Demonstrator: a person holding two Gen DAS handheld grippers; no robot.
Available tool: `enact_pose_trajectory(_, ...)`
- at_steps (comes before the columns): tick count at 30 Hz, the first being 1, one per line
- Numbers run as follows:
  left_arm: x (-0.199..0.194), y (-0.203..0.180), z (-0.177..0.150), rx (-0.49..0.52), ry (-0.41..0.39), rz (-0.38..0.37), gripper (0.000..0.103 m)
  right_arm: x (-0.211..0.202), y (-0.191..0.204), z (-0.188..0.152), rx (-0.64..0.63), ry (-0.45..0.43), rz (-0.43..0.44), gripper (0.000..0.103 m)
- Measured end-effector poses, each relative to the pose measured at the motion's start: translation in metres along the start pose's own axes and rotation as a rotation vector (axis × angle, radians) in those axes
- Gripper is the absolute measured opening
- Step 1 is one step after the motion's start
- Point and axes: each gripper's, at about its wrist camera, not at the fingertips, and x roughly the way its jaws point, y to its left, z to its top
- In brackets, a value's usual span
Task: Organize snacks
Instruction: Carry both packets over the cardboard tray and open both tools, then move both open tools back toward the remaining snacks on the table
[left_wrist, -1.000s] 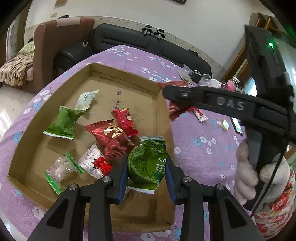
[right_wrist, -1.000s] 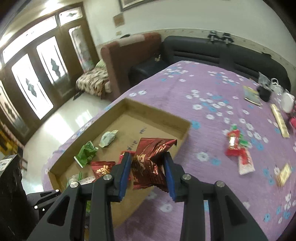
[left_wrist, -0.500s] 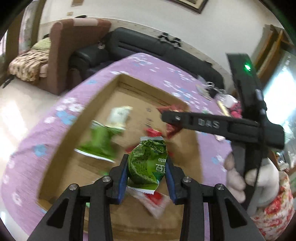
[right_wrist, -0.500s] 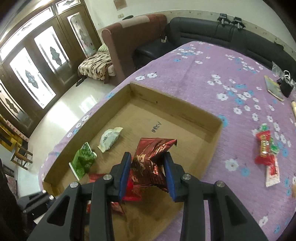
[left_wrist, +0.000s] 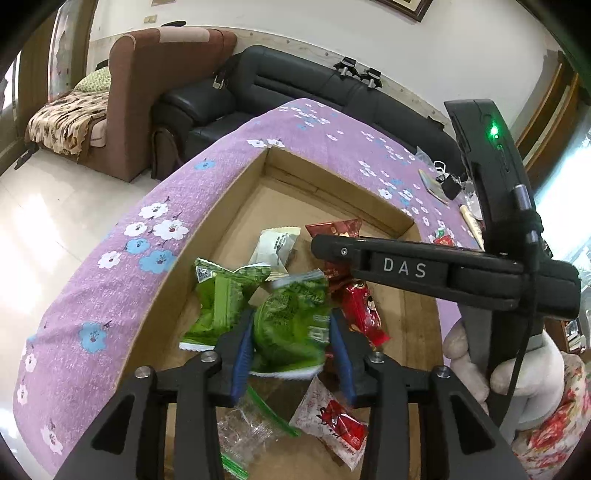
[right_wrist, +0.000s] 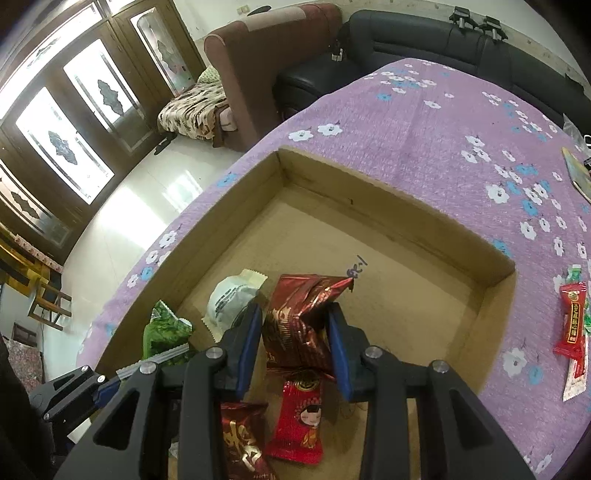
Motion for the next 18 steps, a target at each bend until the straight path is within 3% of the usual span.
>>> enact_pose_trajectory(3, -0.004, 0.002, -0.001, -0.013, -0.012, 0.001, 0.059, -0.002, 0.001, -0.001, 0.008, -0.010, 0.001, 0.037)
enact_pose_trajectory(5, -0.008, 0.004, -0.002, -0.022, -0.017, -0.003, 0.071, -0.006, 0.000, 0.000, 0.012, -0.026, 0.004, 0.044)
enact_pose_trajectory(12, -0.029, 0.009, -0.004, -0.053, -0.079, 0.012, 0.084, -0.038, -0.005, -0.006, 0.028, -0.099, -0.002, 0.045)
enact_pose_trajectory(14, -0.039, 0.009, -0.006, -0.062, -0.120, 0.036, 0.090, -0.049, -0.008, -0.012, 0.033, -0.123, -0.015, 0.046)
enact_pose_trajectory(18, -0.076, 0.011, -0.013, -0.110, -0.274, 0.042, 0.090, -0.076, -0.015, -0.030, 0.039, -0.182, -0.044, 0.046)
